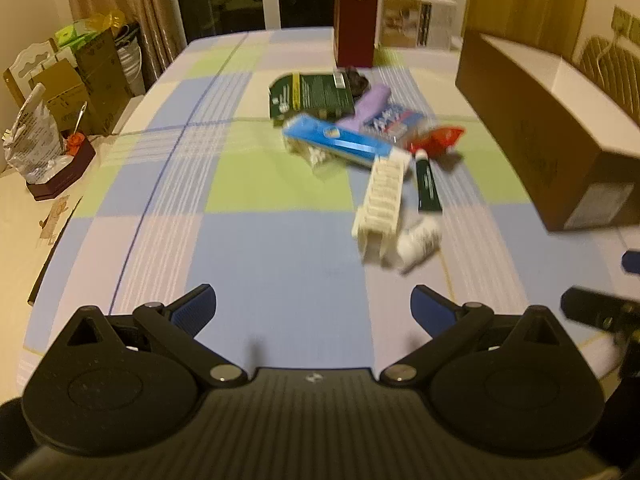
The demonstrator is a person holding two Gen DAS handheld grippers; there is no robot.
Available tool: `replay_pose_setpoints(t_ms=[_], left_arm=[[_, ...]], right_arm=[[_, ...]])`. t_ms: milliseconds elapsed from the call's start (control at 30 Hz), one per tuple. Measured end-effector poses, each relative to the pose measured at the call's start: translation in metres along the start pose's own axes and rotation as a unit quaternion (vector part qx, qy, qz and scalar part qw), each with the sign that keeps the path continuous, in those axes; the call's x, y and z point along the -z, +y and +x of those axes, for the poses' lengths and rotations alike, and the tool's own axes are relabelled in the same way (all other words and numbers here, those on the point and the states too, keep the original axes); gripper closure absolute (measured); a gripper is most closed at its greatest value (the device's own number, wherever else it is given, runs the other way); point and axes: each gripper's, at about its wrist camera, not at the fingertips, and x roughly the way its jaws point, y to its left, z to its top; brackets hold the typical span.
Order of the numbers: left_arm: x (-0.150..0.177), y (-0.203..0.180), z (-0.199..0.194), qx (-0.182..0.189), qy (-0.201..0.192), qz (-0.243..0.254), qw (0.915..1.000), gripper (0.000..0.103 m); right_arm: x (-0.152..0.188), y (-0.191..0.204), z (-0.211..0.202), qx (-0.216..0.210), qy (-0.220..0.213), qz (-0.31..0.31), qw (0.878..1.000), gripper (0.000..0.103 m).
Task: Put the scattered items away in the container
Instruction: 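Move both tools toward the scattered items on the table, then close the right tool around the white pill bottle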
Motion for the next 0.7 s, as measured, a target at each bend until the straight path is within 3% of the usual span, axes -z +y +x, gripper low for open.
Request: replay_pose_setpoints(t_ms=[167,300,533,567,600,700], left_arm=[[-0.019,0.013,0.003,0.010,-0.002,-0.025,0.9996,0.001],[-0.036,0.026,0.009,0.009,-0.002,-0.038,0.9992,0.001],[-0.063,0.047,0.016,0.026,-0.020,-0.059,0.9977,0.001],[-0.064,0.049,0.018,0.027,-0.020,-0.060,0.9976,0.001],[-0.066,0.050,0.019,0.028,-0.021,-0.062,0.9975,0.001],[-0.066,0.055,0.023,0.029,-0.022,-0.069,0.9969,0.001]], right_arm=[[-0.015,0.014,0.008,-0.026,-0.014,-0.022,0.999,0.000],[-0.020,0.030,0.028,-0.044,-0.016,-0.076,0.996,0.000],[-0.017,0.049,0.070,-0.056,-0.003,-0.134,0.989,0.000],[-0.018,0.052,0.075,-0.059,-0.002,-0.141,0.988,0.008],[-0.019,0.054,0.080,-0.062,0.002,-0.149,0.987,0.022],[-0.020,0.062,0.096,-0.061,0.014,-0.169,0.984,0.024]])
